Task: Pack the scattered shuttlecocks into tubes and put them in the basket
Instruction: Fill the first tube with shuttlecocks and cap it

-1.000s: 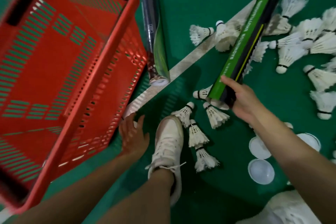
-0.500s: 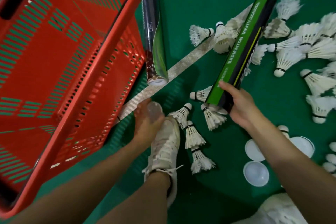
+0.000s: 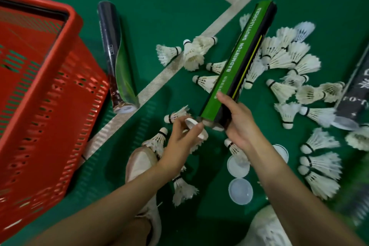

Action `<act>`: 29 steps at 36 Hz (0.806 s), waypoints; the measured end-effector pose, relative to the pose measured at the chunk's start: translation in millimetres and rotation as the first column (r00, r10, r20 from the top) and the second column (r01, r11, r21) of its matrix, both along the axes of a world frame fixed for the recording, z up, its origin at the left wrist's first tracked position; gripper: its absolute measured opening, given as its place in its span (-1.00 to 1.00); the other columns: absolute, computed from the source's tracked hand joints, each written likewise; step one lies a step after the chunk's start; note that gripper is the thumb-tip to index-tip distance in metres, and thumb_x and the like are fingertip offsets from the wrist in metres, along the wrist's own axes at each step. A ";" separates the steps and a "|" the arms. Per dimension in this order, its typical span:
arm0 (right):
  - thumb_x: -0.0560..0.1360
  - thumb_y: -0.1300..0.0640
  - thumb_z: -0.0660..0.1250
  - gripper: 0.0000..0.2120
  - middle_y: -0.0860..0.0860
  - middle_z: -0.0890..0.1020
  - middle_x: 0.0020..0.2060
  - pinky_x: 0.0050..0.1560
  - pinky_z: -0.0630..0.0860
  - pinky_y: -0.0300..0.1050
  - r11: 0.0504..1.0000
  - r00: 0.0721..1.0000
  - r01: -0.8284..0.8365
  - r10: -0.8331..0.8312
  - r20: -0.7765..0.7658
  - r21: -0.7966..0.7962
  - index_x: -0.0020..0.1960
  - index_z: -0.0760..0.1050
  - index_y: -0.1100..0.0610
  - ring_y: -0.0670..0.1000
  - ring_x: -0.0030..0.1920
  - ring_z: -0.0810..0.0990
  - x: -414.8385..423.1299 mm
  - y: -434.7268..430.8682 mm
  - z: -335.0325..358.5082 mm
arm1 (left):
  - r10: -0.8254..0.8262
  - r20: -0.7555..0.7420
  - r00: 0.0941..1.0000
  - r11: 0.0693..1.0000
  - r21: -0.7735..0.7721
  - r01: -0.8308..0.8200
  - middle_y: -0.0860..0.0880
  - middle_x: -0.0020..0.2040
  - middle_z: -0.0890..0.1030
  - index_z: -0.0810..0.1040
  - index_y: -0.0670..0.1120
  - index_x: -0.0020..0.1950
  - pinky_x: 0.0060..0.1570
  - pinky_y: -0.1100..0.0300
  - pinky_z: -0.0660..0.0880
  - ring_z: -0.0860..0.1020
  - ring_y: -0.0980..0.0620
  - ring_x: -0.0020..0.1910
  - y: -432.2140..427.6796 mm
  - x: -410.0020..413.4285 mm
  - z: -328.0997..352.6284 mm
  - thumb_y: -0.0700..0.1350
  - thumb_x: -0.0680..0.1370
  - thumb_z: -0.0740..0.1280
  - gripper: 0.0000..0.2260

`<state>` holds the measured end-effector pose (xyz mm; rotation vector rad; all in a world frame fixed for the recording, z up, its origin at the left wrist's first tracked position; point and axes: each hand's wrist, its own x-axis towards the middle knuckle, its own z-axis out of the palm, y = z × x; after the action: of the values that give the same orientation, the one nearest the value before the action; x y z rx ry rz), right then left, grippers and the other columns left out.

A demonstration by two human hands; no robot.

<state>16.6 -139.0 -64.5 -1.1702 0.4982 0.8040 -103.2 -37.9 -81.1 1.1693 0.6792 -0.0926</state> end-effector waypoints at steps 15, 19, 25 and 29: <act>0.48 0.16 0.39 -0.60 0.15 0.62 0.14 0.23 0.50 0.18 0.997 0.995 0.077 -0.078 0.060 0.029 0.29 0.45 0.23 0.16 0.16 0.60 -4.6 -8.1 -4.3 | 0.085 -0.031 0.996 0.858 -0.507 -0.089 -0.14 0.13 0.60 0.25 -0.33 0.43 0.25 0.04 0.49 0.58 -0.03 0.14 -30.7 19.1 7.1 -0.14 0.51 0.34 -0.43; 0.44 0.12 0.43 -0.55 0.13 0.63 0.13 0.22 0.50 0.16 0.992 0.990 0.114 -0.118 0.076 0.052 0.29 0.45 0.22 0.14 0.16 0.60 -3.0 -9.8 -5.0 | 0.077 0.013 0.997 0.882 -0.468 -0.062 -0.24 0.30 0.51 0.29 -0.34 0.43 0.31 0.07 0.43 0.49 -0.12 0.28 -27.4 19.8 9.8 -0.14 0.57 0.27 -0.51; 0.45 0.10 0.43 -0.47 0.14 0.59 0.18 0.20 0.53 0.03 0.993 0.987 0.115 -0.114 0.115 -0.007 0.34 0.38 0.23 0.09 0.15 0.60 -0.5 -10.6 -8.3 | 0.025 0.033 0.999 0.898 -0.440 -0.008 -0.23 0.36 0.46 0.34 -0.30 0.42 0.32 0.14 0.42 0.45 -0.11 0.34 -22.5 29.0 14.7 -0.07 0.60 0.24 -0.53; 0.47 0.12 0.41 -0.50 0.12 0.60 0.11 0.19 0.54 0.04 0.992 0.984 0.129 -0.128 0.127 0.003 0.35 0.37 0.24 0.09 0.12 0.60 3.5 -11.9 -8.3 | 0.012 0.040 0.999 0.897 -0.441 0.007 -0.15 0.17 0.57 0.39 -0.27 0.34 0.23 0.20 0.49 0.53 -0.04 0.18 -23.9 32.6 14.6 -0.18 0.55 0.25 -0.63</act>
<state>20.1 -151.0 -72.7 -1.1737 0.4660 0.6137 -70.6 -61.8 -66.6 0.7290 0.5833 -0.2095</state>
